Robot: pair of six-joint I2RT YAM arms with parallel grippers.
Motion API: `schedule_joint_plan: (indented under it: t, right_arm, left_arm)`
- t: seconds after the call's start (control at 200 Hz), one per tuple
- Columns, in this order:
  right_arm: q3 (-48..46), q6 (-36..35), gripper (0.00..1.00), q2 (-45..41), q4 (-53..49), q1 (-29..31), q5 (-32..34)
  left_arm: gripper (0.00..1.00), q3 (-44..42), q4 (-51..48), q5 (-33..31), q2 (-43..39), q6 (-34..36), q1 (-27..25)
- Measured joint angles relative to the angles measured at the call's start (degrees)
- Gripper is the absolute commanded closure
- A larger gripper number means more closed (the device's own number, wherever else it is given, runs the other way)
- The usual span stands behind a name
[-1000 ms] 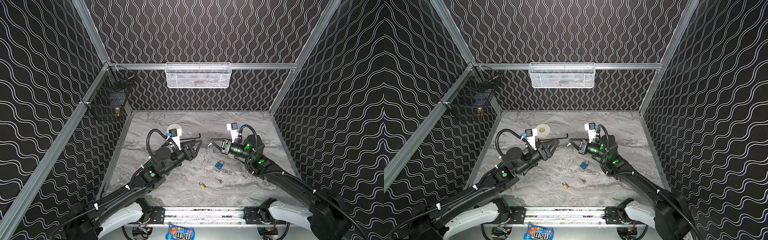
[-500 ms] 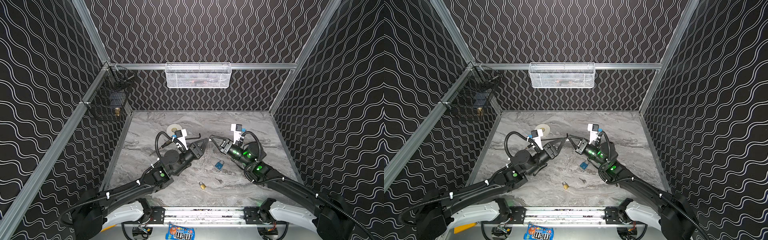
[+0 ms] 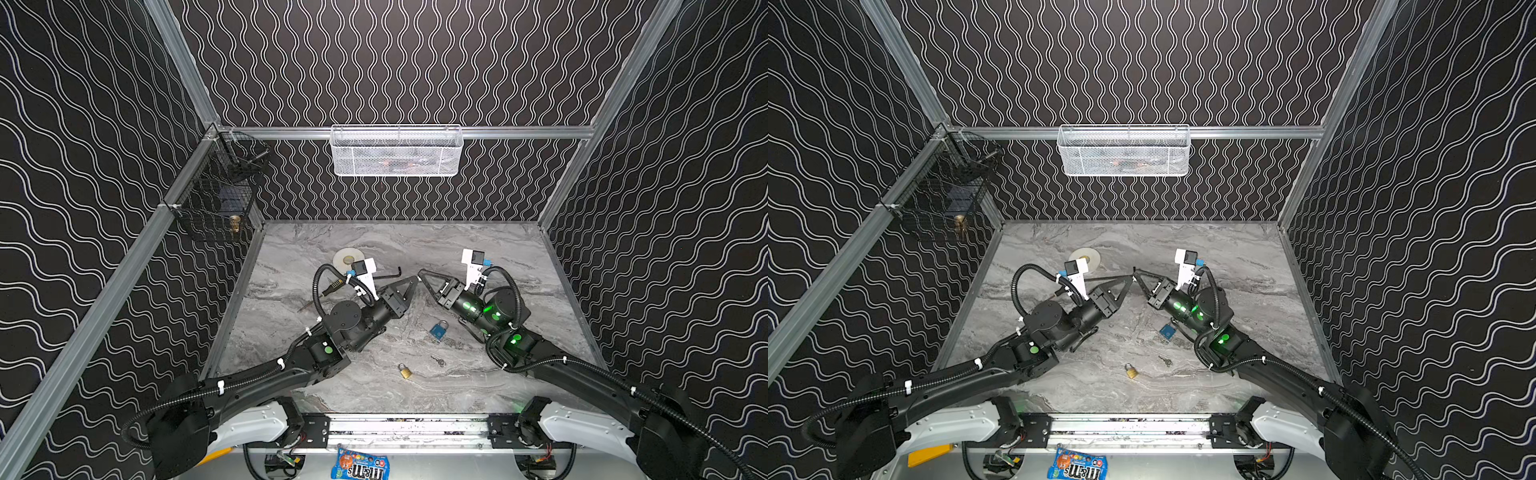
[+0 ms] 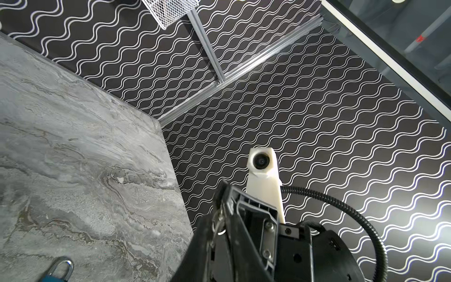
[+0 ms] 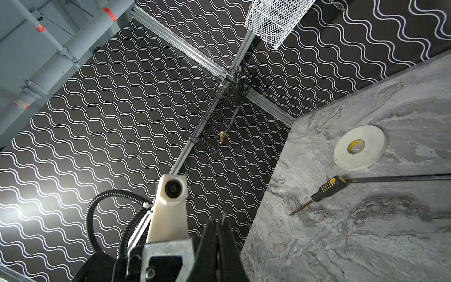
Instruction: Unlock with the key
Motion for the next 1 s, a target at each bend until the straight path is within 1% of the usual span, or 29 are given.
schedule_joint_plan:
  t: [0.38, 0.42, 0.48, 0.536, 0.686, 0.771, 0.861, 0.941, 0.996]
  right_arm:
    - [-0.8, -0.2, 1.0, -0.6, 0.3, 0.3, 1.3]
    - [-0.8, -0.2, 1.0, -0.3, 0.3, 0.2, 1.4]
    - [-0.8, -0.2, 1.0, -0.1, 0.3, 0.2, 1.7]
    - [-0.8, -0.2, 1.0, 0.1, 0.7, 0.3, 1.8]
    - [-0.8, -0.5, 1.0, 0.4, 1.6, 0.2, 2.0]
    - [-0.8, -0.7, 1.0, 0.5, 2.1, 0.2, 2.3]
    - [-0.8, -0.3, 1.0, 0.5, 2.5, 0.2, 2.8]
    - [-1.0, -0.4, 1.0, 0.3, 2.8, 0.2, 3.1]
    - [-1.0, -0.4, 1.0, 0.3, 2.9, 0.2, 3.2]
  left_arm:
    - [0.94, -0.5, -0.4, -1.8, -0.4, 0.0, 0.0]
    - [0.93, -0.5, -0.2, -2.0, -0.2, 0.0, 0.0]
    - [0.89, -0.4, -0.2, -2.2, 0.2, 0.0, 0.0]
    - [0.87, 0.0, -0.2, -1.9, 0.6, 0.0, 0.0]
    - [0.86, 0.9, -0.1, -1.2, 1.3, 0.0, 0.0]
    - [0.93, 1.4, -0.1, -1.1, 1.8, 0.0, 0.0]
    - [0.94, 1.5, 0.8, -0.9, 2.3, 0.1, 0.0]
    - [1.0, 1.4, 1.5, -0.7, 2.5, 0.0, 0.0]
    - [1.0, 1.4, 1.7, -0.4, 2.6, 0.0, 0.0]
